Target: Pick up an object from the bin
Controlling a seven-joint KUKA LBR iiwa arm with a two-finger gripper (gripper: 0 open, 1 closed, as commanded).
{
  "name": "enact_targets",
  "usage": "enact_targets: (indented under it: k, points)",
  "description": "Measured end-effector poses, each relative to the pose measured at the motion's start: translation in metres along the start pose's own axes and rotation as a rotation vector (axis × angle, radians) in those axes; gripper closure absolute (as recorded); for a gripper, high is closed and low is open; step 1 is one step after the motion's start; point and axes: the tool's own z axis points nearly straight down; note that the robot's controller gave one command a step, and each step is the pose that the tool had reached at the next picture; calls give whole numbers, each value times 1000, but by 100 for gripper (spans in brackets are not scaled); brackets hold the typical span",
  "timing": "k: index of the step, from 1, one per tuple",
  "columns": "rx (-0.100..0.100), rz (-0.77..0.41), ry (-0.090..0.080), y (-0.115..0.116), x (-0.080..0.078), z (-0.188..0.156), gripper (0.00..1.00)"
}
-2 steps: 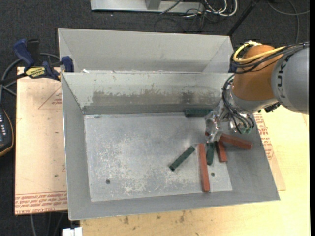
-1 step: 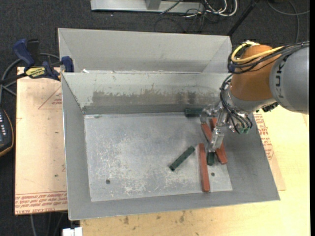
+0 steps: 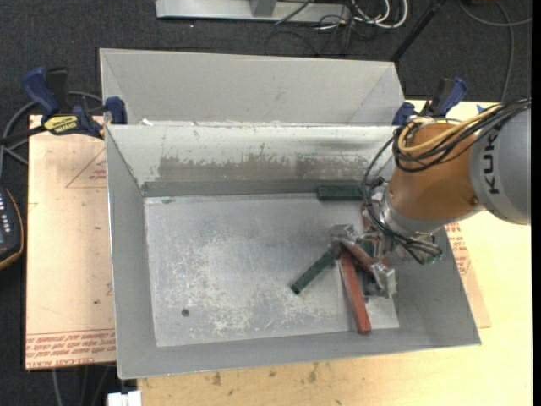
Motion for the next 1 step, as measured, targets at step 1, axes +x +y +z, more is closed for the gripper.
enact_targets:
  k: [1]
  points:
    - [-1, 87, -4, 28, -59, 1, 0]
